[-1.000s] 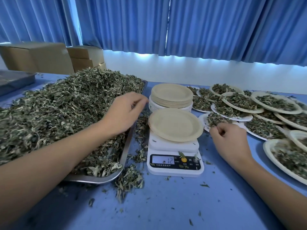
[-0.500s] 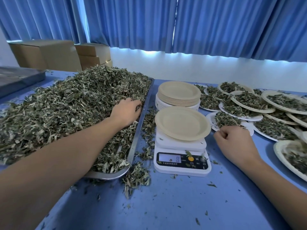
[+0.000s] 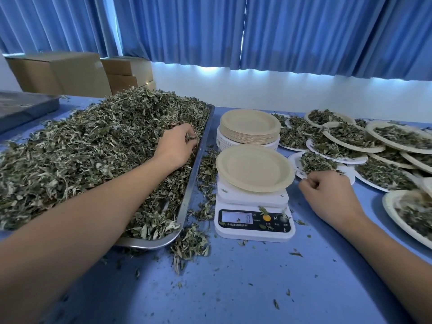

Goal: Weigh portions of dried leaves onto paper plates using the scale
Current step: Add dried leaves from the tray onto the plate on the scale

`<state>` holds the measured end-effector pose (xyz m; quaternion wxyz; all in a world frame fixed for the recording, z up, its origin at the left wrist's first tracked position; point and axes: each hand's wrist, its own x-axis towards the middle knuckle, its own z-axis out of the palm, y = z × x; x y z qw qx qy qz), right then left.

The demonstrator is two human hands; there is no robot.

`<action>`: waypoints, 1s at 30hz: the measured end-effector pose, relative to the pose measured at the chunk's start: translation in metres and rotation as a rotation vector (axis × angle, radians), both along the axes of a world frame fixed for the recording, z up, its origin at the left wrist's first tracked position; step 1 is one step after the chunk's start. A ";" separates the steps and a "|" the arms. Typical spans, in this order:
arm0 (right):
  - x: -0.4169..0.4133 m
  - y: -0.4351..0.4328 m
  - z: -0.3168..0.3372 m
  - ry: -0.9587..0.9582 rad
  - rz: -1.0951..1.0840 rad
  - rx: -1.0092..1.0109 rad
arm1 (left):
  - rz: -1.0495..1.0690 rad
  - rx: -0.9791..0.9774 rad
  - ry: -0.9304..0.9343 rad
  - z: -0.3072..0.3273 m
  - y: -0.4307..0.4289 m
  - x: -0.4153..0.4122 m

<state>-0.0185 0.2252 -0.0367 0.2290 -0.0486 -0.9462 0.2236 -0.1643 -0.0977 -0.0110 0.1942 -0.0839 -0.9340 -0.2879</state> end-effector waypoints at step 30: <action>-0.002 0.003 0.001 -0.019 0.020 -0.035 | -0.456 1.157 -0.544 0.048 0.070 0.044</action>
